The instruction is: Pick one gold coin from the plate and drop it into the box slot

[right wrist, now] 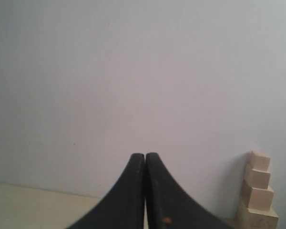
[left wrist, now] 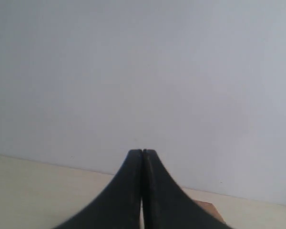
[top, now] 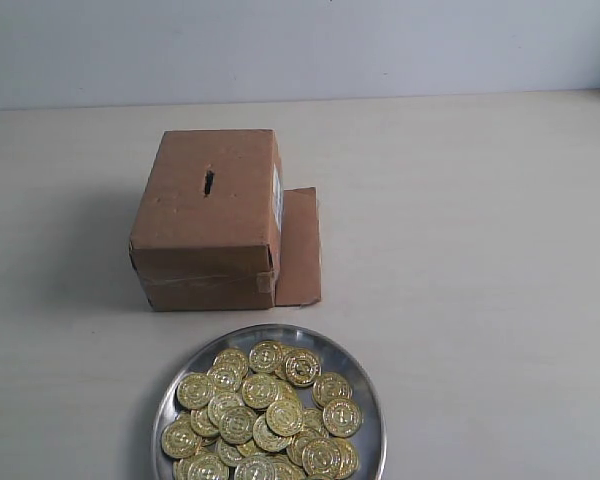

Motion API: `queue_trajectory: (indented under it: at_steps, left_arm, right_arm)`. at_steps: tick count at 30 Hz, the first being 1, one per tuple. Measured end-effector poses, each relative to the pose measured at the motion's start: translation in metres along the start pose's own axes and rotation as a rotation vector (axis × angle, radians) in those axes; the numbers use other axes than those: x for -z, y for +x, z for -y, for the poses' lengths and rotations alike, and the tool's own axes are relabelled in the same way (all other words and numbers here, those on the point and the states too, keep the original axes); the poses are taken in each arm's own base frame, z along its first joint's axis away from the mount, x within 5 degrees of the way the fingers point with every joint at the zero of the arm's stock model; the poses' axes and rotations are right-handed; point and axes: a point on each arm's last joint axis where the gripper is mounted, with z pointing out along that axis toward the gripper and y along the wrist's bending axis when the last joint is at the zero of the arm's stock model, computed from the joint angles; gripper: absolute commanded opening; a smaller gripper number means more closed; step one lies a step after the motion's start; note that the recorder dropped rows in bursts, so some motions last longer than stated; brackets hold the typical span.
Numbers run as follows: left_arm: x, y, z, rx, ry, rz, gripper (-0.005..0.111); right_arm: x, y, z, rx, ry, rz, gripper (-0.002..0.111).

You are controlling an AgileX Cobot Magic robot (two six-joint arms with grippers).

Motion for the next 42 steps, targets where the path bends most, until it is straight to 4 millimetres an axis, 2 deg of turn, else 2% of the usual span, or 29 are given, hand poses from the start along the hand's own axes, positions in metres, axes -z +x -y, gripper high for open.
queue_trajectory:
  at_steps: [8, 14, 18, 27, 32, 34, 42]
  left_arm:
    - [0.000, 0.023, -0.011, -0.065, -0.093, 0.026, 0.000]
    - [-0.001, 0.042, -0.017, -0.067, -0.099, 0.003, 0.000]
    - [-0.001, 0.045, -0.018, -0.077, -0.102, -0.007, 0.000]
    - [-0.001, 0.045, -0.018, -0.086, -0.107, -0.008, 0.000]
    - [-0.001, 0.050, -0.021, -0.085, -0.134, -0.061, 0.000]
    - [0.000, 0.052, -0.022, -0.084, -0.149, -0.091, 0.000]
    - [0.001, 0.058, -0.025, -0.082, -0.183, -0.158, 0.000]
  right_arm:
    - [-0.003, 0.028, -0.003, 0.020, 0.000, -0.053, 0.000]
    - [0.002, 0.070, -0.010, 0.049, -0.013, -0.142, 0.000]
    - [0.006, 0.092, -0.013, 0.055, -0.024, -0.193, 0.000]
    - [0.010, 0.095, -0.014, 0.051, -0.022, -0.178, 0.000]
    - [0.020, 0.110, -0.016, 0.074, -0.018, -0.150, 0.000]
    - [0.021, 0.118, -0.018, 0.077, -0.031, -0.196, 0.000]
    - [0.023, 0.127, -0.020, 0.075, -0.063, -0.301, 0.000]
